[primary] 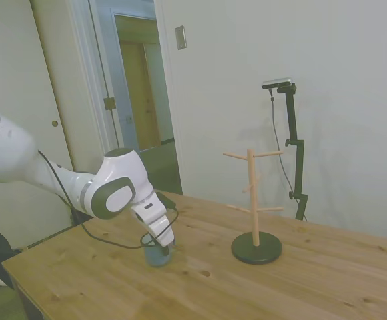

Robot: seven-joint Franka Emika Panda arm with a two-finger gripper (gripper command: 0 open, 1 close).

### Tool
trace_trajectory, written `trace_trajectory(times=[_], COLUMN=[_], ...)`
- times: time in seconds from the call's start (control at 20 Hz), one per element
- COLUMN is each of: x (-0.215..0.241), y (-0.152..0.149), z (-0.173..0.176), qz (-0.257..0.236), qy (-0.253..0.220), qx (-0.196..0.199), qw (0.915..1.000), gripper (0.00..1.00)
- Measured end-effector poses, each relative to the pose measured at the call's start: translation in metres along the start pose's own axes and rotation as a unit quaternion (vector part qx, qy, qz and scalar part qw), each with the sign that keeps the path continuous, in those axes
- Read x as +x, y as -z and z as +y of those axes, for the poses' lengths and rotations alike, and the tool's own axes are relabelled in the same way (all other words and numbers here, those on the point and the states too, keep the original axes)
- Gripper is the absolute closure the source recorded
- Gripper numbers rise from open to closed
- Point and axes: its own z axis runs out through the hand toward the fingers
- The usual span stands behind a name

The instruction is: Unload the mug

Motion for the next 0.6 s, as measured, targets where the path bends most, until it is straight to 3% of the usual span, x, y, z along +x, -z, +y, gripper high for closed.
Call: trace_trajectory(times=[0.3,0.6], x=[-0.016,-0.051], y=[0.047,0.074], z=[0.005,0.007], qz=[-0.01,-0.081], qy=[0.027,0.12], qx=[0.004,-0.015], qw=[0.9996,0.9893], gripper=[0.0,0.0])
